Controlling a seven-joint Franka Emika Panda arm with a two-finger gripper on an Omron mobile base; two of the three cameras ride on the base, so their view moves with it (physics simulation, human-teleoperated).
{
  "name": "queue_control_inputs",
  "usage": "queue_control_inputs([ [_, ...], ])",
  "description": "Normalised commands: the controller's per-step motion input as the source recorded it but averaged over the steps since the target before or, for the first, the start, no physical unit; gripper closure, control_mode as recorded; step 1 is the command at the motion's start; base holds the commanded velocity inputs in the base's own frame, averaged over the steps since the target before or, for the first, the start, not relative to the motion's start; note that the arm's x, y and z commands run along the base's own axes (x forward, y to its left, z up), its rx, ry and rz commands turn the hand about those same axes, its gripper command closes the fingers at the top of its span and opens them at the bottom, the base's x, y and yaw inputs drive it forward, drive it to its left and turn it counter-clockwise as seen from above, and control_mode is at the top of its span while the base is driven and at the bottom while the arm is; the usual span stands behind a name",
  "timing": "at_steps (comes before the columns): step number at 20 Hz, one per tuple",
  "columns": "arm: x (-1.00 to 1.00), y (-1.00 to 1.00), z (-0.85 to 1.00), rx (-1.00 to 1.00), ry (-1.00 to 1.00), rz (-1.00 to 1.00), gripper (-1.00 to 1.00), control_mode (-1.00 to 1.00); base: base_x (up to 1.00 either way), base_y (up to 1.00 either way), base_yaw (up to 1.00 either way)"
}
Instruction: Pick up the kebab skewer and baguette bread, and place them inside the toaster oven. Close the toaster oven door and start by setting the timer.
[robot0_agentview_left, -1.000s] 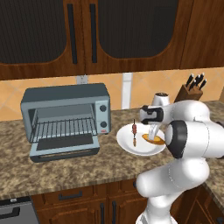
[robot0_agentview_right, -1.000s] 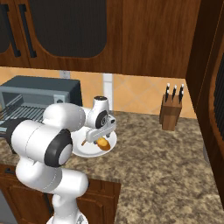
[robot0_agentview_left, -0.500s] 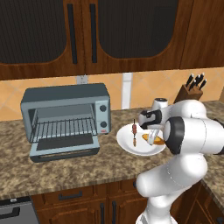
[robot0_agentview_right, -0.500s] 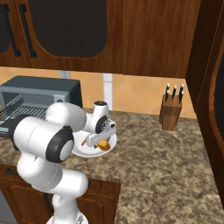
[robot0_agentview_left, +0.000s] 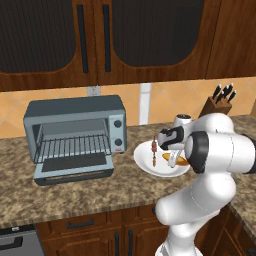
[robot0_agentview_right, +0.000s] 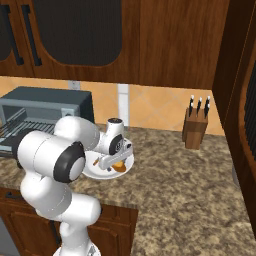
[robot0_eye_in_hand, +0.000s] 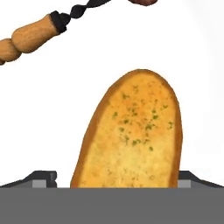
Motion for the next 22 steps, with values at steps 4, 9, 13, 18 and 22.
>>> queue_control_inputs([
  [4,0.01,0.0,-0.09,0.0,0.0,0.0,1.0,-1.0,0.0,0.0,0.0],
  [9,0.0,0.0,-0.01,0.0,-0.01,0.0,1.0,-1.0,0.0,0.0,0.0],
  [13,0.0,0.0,0.08,0.0,0.0,0.0,1.0,-1.0,0.0,0.0,0.0],
  [18,-0.17,0.06,0.59,-0.03,-0.01,0.0,1.0,-1.0,0.0,0.0,0.0],
  [22,-0.36,0.04,0.72,-0.02,-0.03,0.0,1.0,-1.0,0.0,0.0,0.0],
])
